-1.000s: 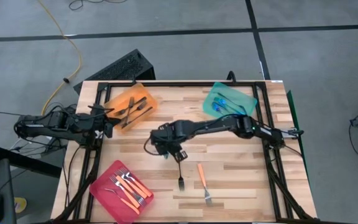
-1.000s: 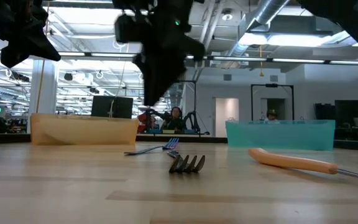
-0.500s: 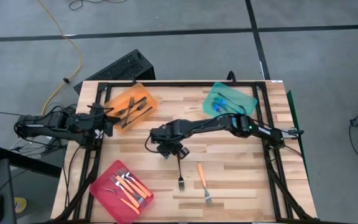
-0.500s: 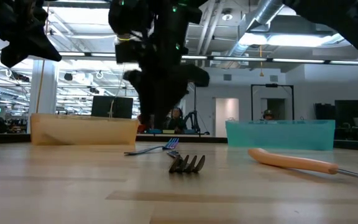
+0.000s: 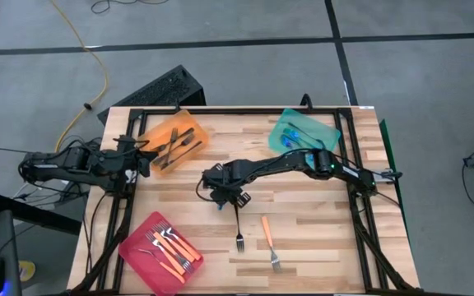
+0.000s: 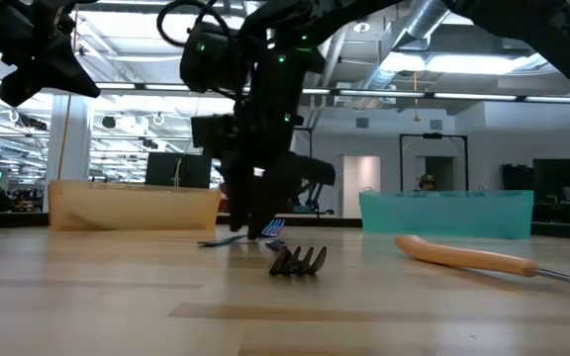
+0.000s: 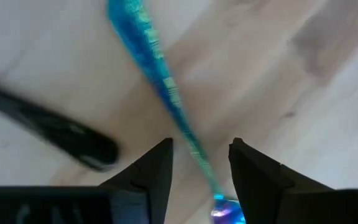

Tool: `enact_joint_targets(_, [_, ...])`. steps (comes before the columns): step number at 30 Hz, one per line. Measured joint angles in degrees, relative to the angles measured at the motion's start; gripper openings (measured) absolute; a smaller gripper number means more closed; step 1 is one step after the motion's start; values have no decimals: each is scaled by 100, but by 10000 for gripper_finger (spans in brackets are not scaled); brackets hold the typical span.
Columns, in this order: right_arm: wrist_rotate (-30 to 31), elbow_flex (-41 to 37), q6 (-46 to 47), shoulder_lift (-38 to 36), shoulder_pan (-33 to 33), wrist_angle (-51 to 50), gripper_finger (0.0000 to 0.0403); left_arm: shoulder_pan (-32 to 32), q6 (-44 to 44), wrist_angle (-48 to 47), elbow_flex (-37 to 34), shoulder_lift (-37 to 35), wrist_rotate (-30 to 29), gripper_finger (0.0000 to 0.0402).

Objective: Sort silverware by color (type)
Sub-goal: Put the iridescent fork into the green bin

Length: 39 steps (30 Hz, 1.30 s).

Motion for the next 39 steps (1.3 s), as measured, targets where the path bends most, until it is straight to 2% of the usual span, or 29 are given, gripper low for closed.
enact_joint_targets(2, [123,-135,-57,-15,6,217,175,2,-55,2,0,0,-60,0])
enact_joint_targets(11, [-292,-192,-269,-25,-89,248,159,2,-307,0,0,2,-97,0])
enact_joint_targets(24, [-580,-203,-235,-10,-256,193,63,2,-376,0,-2,0,-84,0])
enact_joint_targets(31, [-666,-203,416,-8,-266,228,22,2,-463,0,-2,1,-27,0])
enact_joint_targets(39, [-751,-183,1555,-34,-301,463,21,0,-467,0,-2,0,-18,0])
